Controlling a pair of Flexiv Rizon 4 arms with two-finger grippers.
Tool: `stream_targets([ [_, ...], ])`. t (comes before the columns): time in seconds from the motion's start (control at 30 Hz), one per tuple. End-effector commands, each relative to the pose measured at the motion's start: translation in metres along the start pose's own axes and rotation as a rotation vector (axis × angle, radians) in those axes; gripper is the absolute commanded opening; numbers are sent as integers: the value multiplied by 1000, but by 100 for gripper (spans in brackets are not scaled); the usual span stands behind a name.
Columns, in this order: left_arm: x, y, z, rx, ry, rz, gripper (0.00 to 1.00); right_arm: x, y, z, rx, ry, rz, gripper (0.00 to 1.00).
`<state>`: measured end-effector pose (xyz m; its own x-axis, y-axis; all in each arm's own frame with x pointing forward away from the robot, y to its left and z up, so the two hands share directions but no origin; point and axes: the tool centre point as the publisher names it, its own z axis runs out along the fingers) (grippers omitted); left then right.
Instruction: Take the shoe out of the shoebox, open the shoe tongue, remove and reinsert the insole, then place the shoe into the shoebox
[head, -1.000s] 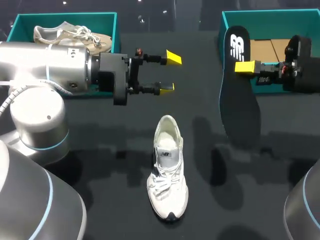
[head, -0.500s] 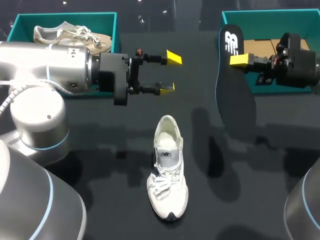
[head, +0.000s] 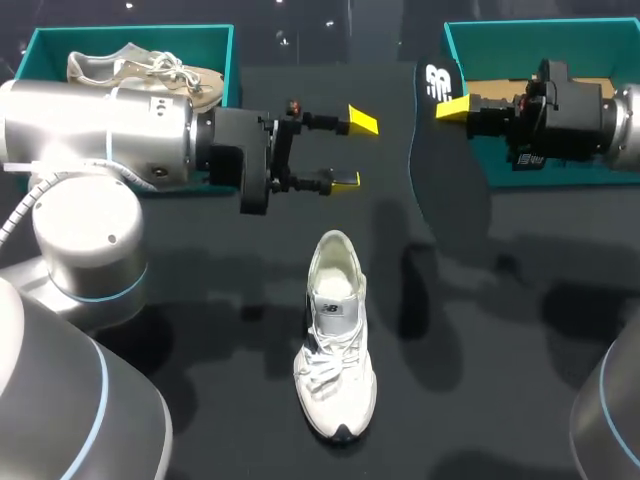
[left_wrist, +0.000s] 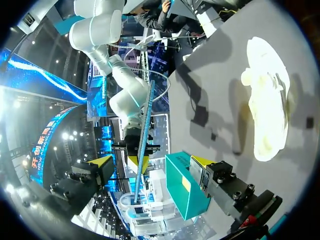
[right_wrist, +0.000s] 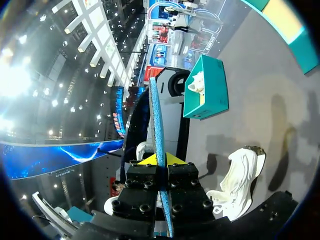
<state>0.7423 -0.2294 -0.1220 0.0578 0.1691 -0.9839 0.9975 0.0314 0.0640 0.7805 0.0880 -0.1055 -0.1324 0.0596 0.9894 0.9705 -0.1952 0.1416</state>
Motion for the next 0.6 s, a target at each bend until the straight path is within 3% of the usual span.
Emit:
stream_targets([
  [0.03,0,1,5,-2,2,1,100,-3,4,4,7,1,1,0],
  [0.2,1,2,7,-12,6,-11,100,-3,4,4,7,1,1,0],
  [0.37,0,5,15,-6,3,-44,100,-11,12,19,-7,-22,146,0],
  [0.6,3,14,27,5,-4,-74,100,-17,15,31,1,-27,225,0],
])
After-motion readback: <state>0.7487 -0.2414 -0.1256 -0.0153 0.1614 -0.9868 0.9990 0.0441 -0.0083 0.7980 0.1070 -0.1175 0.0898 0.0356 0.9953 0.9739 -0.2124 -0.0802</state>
